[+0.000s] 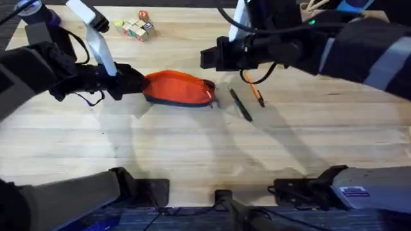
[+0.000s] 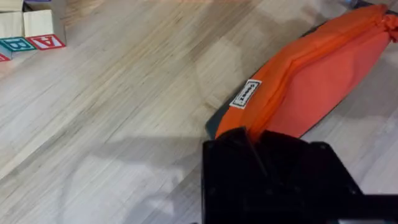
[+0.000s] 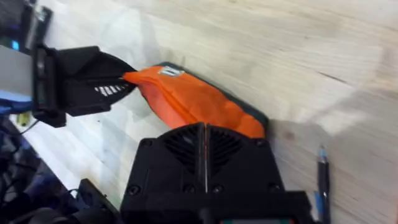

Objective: Unzip the bag, pick up the pens from the table one at a time and place them inside, then zip the bag closed.

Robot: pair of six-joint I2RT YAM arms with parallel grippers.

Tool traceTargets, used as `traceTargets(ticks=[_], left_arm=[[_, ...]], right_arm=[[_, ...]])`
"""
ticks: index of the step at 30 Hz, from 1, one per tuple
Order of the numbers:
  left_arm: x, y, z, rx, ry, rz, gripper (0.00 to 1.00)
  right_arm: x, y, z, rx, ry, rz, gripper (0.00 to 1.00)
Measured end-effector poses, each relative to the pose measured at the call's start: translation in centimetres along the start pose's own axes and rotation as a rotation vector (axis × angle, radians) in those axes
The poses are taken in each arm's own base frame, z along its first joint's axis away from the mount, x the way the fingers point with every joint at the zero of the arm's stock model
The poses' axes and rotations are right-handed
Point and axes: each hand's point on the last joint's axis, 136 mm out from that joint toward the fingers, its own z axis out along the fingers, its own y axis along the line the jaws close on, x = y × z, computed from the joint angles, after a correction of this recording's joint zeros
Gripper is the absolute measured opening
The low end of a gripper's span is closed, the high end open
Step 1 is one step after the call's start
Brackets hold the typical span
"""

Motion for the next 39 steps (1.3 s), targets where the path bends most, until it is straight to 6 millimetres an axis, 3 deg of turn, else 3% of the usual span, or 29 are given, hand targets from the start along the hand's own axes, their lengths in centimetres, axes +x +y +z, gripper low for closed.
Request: traceTargets(ticks=[7,10,16,17,22,23,29,39], left_arm=[[0.0,0.0,0.0,-0.001,-0.002,0.002,0.041],[-0.1,0.0,0.0,-0.001,-0.002,0.002,0.042],[-0.1,0.0,0.0,-0.001,-0.002,0.002,0.041],[-0.1,0.0,0.0,-0.001,-0.002,0.002,0.041],[-0.1,0.0,0.0,-0.001,-0.002,0.002,0.041],[-0.1,0.0,0.0,-0.001,-0.002,0.002,0.041],[-0.1,0.0,0.0,-0.001,-0.002,0.002,0.041],[-0.1,0.0,0.0,-0.001,-0.002,0.002,0.041]], right_arm=[[-0.7,0.4,-1.2,0.03,0.023,-0.053,0.03],[0.3,0.2,-1.9,0.053,0.064,-0.064,0.03],[0.3,1.0,-5.6,0.068,0.029,-0.115,0.038],[0.4,1.0,-6.2,0.072,0.029,-0.12,0.12],[1.7,1.3,-9.1,0.088,0.045,-0.164,0.856],[1.9,1.4,-9.7,0.088,0.045,-0.178,0.96],[2.1,2.0,-11.6,0.08,0.019,-0.226,0.995],[2.3,1.9,-11.7,0.083,0.027,-0.235,0.997]])
